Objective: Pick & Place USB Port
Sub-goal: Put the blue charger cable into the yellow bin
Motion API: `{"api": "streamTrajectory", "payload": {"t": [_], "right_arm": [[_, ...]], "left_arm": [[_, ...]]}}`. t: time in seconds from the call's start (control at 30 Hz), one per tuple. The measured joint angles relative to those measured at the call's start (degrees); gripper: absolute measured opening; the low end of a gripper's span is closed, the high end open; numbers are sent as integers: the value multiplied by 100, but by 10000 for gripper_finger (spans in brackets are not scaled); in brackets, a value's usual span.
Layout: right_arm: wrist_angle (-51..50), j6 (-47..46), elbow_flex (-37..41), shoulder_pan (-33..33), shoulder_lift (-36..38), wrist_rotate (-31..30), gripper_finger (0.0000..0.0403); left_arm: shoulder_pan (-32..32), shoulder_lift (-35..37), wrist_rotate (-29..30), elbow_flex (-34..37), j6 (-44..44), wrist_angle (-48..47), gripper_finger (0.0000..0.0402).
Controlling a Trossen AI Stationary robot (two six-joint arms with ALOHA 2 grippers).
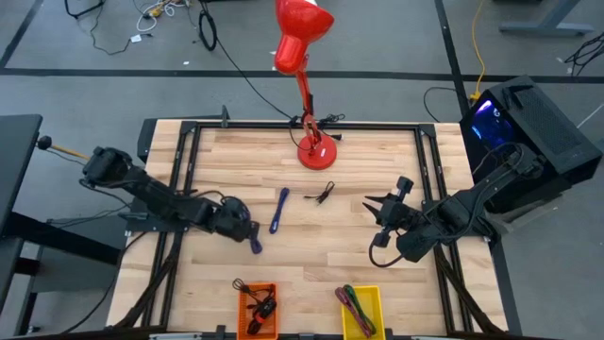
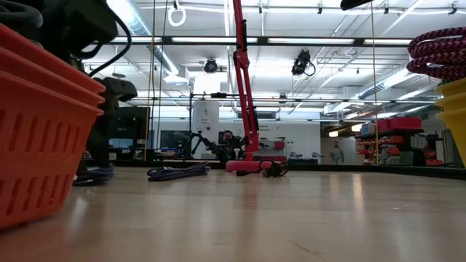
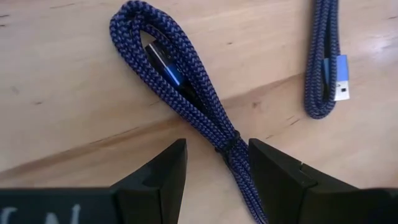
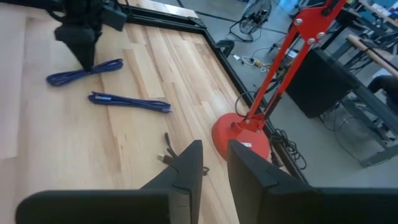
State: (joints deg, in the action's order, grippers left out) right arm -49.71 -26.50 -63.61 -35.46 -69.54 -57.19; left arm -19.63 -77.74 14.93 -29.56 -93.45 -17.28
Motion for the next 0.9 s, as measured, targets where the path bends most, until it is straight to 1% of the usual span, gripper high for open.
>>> {"api": "streamTrajectory", "payload": {"t": [0.1,0.37,0.53,0.6,0.7,0.77,0.83,0.87,0.9], "right_arm": [[0,-2,0,0,0,130,75],[0,0,0,2,0,123,75],[4,-1,0,2,0,122,75],[30,0,0,1,0,120,75],[39,0,0,1,0,116,75],[44,-2,0,0,0,112,75],[60,0,0,0,0,113,75],[68,-2,0,0,0,121,75],[66,-1,0,1,0,122,75]], "left_arm": [[169,-48,-138,-13,160,-13,177],[488,-140,-443,-22,507,-27,177],[570,-277,-502,-32,561,-62,176],[571,-290,-493,-32,565,-76,170],[571,-299,-469,-26,565,-102,136],[573,-299,-459,-16,607,-122,96],[574,-316,-415,-9,753,-72,42],[571,-326,-370,-7,824,-19,26],[571,-337,-325,-5,850,2,21]]}}
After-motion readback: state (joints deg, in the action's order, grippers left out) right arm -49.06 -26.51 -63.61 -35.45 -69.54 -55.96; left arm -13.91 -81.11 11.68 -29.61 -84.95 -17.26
